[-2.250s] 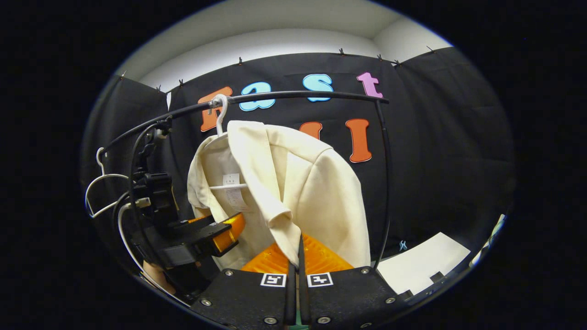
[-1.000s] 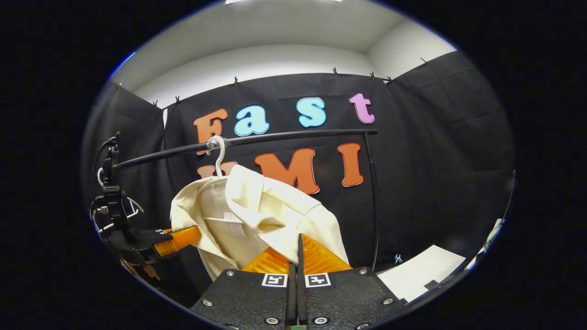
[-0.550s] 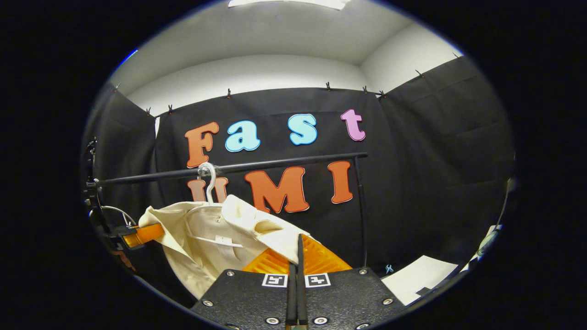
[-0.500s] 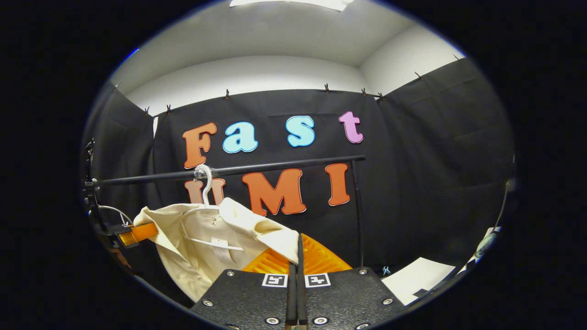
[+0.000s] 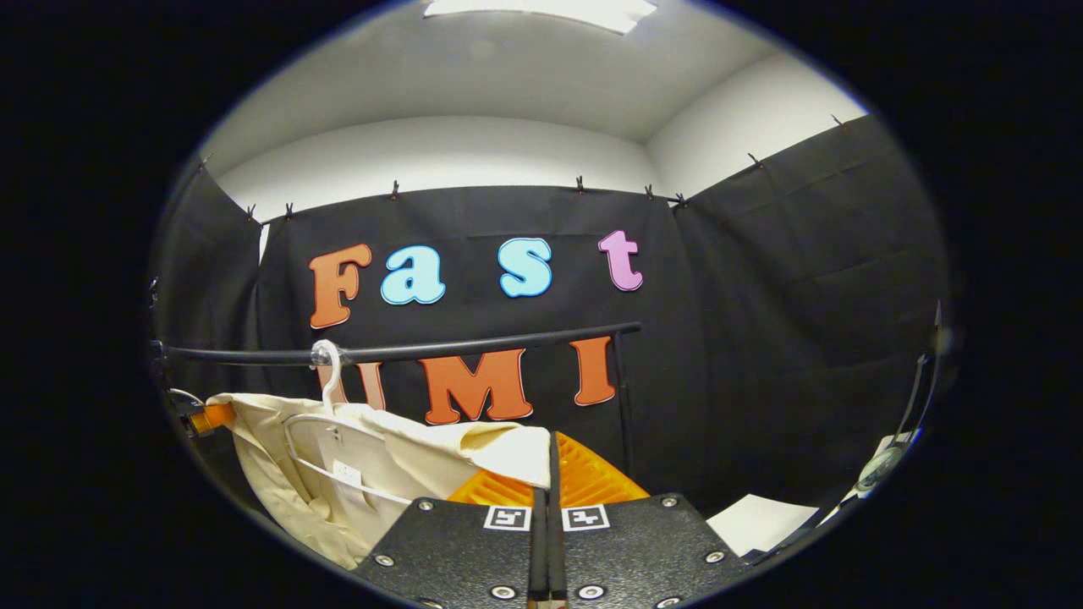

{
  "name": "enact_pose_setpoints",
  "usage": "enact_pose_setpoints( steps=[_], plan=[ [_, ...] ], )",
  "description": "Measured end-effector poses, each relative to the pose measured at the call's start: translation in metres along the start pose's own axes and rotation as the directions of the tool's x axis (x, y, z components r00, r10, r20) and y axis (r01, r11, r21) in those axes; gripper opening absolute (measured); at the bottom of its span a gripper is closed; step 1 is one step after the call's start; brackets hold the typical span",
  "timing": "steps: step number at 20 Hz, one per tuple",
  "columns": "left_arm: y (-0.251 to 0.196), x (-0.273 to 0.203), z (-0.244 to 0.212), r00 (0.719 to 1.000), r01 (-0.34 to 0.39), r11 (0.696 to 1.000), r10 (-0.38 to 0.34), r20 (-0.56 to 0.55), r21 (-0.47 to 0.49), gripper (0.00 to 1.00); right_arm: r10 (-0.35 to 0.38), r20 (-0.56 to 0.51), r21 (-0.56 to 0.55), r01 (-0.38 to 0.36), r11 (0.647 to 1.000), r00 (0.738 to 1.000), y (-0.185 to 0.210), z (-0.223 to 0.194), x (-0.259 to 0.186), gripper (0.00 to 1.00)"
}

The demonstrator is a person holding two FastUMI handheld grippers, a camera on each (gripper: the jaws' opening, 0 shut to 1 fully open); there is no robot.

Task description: Grasp the clothes on the hanger with both hands and then place them into the laundry hamper below.

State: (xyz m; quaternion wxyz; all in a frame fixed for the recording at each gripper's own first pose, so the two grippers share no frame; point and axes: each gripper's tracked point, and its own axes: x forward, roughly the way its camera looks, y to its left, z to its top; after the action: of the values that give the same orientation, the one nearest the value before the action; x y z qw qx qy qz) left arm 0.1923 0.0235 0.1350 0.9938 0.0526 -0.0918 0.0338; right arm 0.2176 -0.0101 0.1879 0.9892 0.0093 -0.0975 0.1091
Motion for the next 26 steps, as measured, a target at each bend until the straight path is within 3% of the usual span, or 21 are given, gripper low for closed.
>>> enact_pose_setpoints(
  steps=[12,19,26],
  plan=[
    [0.013,0.008,0.012,0.999,-0.028,0.999,0.029,0.045,-0.017,0.07,0.023,0.069,-0.109,-0.015,0.994,0.997,-0.020,0.054,0.046,0.00],
    [0.022,0.018,-0.020,0.998,-0.068,0.997,0.069,-0.012,0.020,0.07,0.062,-0.067,-0.069,-0.066,0.995,0.996,-0.025,-0.019,0.070,0.00],
    [0.013,0.016,-0.061,0.993,-0.078,0.996,0.080,-0.087,0.032,0.07,0.094,-0.156,-0.001,-0.095,0.995,0.983,-0.039,-0.075,0.062,0.00]
  ],
)
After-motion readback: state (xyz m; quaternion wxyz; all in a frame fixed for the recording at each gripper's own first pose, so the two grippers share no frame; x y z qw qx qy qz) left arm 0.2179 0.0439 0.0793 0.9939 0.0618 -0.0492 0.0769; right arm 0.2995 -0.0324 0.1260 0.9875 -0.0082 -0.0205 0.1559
